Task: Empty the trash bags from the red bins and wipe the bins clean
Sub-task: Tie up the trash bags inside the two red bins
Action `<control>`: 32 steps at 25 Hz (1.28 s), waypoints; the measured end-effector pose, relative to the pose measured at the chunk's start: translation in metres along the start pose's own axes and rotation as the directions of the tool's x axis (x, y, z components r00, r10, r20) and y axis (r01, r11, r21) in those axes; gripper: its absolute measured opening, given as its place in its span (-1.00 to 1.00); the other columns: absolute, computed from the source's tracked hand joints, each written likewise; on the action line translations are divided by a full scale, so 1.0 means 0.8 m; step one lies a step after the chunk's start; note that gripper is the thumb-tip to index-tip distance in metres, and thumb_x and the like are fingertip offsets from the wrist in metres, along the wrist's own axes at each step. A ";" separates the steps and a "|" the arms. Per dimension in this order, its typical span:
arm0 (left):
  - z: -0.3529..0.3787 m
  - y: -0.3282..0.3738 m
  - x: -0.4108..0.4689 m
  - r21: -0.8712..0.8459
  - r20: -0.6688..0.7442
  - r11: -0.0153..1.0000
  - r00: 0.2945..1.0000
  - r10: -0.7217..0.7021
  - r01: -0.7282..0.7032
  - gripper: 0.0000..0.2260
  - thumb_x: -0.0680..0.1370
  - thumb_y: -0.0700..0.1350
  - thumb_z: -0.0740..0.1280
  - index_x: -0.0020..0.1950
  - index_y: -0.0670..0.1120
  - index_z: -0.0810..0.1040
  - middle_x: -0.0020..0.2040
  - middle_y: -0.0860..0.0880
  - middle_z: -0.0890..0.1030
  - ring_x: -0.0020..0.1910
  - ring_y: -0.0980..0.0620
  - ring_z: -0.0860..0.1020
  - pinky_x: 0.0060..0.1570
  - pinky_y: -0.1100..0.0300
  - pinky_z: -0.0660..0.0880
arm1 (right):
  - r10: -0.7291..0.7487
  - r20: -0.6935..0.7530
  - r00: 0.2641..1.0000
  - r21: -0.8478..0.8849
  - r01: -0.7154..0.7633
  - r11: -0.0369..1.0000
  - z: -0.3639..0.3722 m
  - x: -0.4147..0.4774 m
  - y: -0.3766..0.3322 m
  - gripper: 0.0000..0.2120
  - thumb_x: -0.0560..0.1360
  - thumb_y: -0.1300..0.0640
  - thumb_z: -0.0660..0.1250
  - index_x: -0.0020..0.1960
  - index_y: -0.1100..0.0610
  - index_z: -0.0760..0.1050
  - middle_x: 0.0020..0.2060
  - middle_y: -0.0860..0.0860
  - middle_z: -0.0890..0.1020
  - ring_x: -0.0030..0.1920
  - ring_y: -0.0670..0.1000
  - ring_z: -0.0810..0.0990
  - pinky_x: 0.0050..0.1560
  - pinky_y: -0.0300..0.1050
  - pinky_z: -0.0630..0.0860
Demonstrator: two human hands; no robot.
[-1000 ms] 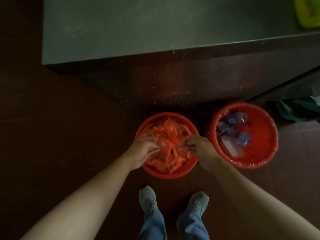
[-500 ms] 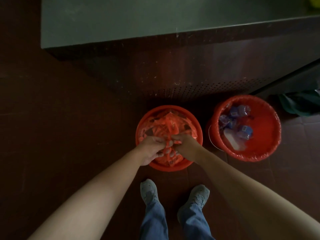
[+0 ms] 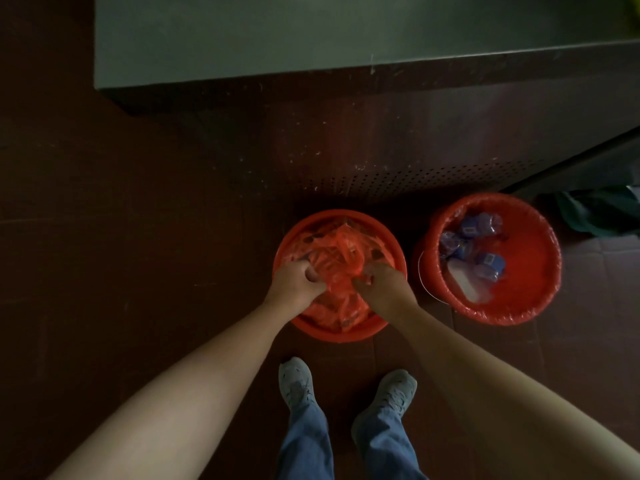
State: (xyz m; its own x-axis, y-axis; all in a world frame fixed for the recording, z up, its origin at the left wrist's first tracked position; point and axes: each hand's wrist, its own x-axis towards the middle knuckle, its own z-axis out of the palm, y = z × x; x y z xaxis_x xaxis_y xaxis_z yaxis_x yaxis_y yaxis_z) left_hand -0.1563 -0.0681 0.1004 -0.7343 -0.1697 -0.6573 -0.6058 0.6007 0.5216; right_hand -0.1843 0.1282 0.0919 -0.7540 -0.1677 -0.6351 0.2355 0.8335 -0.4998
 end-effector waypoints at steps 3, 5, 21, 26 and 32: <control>-0.014 -0.016 0.010 0.187 -0.170 0.982 0.985 0.023 0.010 -0.90 0.50 -0.09 0.44 -0.11 -0.06 0.55 -0.14 0.02 0.59 -0.18 0.05 0.60 -0.28 0.29 0.43 | 0.295 -0.112 0.949 0.160 -0.276 0.948 -0.007 0.004 0.025 -0.79 0.54 -0.06 0.29 -0.13 0.04 0.58 -0.22 0.01 0.65 -0.19 0.10 0.65 -0.20 -0.03 0.58; -0.014 -0.023 0.015 0.264 -0.219 0.964 0.975 0.027 0.033 -0.82 0.55 -0.10 0.37 0.11 -0.11 0.51 0.05 -0.08 0.55 -0.02 -0.10 0.60 -0.12 0.08 0.54 | 0.568 -0.154 0.809 0.453 -0.453 0.768 -0.007 0.004 0.035 -0.73 0.54 -0.03 0.29 -0.22 0.13 0.56 -0.25 0.08 0.64 -0.14 0.17 0.64 -0.14 -0.01 0.57; -0.006 -0.058 0.073 0.470 -0.211 0.875 0.977 -0.016 0.116 -0.70 0.52 0.08 0.37 0.24 0.15 0.47 0.25 0.03 0.47 0.26 -0.10 0.42 0.11 -0.10 0.44 | 0.333 -0.252 0.908 -0.140 -0.375 0.916 -0.041 0.042 0.107 -0.44 0.48 -0.19 0.33 0.44 -0.08 0.35 0.32 0.08 0.48 0.35 0.19 0.41 0.34 0.19 0.38; 0.025 -0.092 0.104 0.462 -0.130 0.881 0.990 -0.045 0.101 -0.73 0.48 0.11 0.38 0.16 0.20 0.48 0.25 0.07 0.45 0.25 -0.09 0.41 0.04 -0.07 0.40 | 0.407 -0.150 0.901 -0.008 -0.413 0.911 -0.007 0.067 0.159 -0.60 0.47 -0.15 0.39 0.25 -0.04 0.53 0.20 0.07 0.56 0.15 0.15 0.56 0.13 0.10 0.55; 0.022 -0.075 0.091 0.466 -0.159 0.881 0.987 -0.011 0.085 -0.84 0.50 0.08 0.36 0.07 0.12 0.56 0.14 0.04 0.52 0.16 -0.09 0.47 0.02 -0.01 0.46 | 0.407 -0.183 0.895 -0.032 -0.419 0.907 -0.009 0.066 0.147 -0.85 0.52 0.12 0.28 -0.20 0.00 0.56 -0.08 0.06 0.67 -0.23 -0.01 0.48 -0.18 -0.12 0.43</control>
State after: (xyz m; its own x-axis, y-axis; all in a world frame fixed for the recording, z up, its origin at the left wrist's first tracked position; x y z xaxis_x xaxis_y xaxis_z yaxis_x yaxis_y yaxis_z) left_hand -0.1682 -0.1026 0.0114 -0.7669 -0.2987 -0.5681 -0.4533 0.8787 0.1499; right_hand -0.2007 0.2214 0.0038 -0.6911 0.2849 -0.6642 0.5097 0.8437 -0.1685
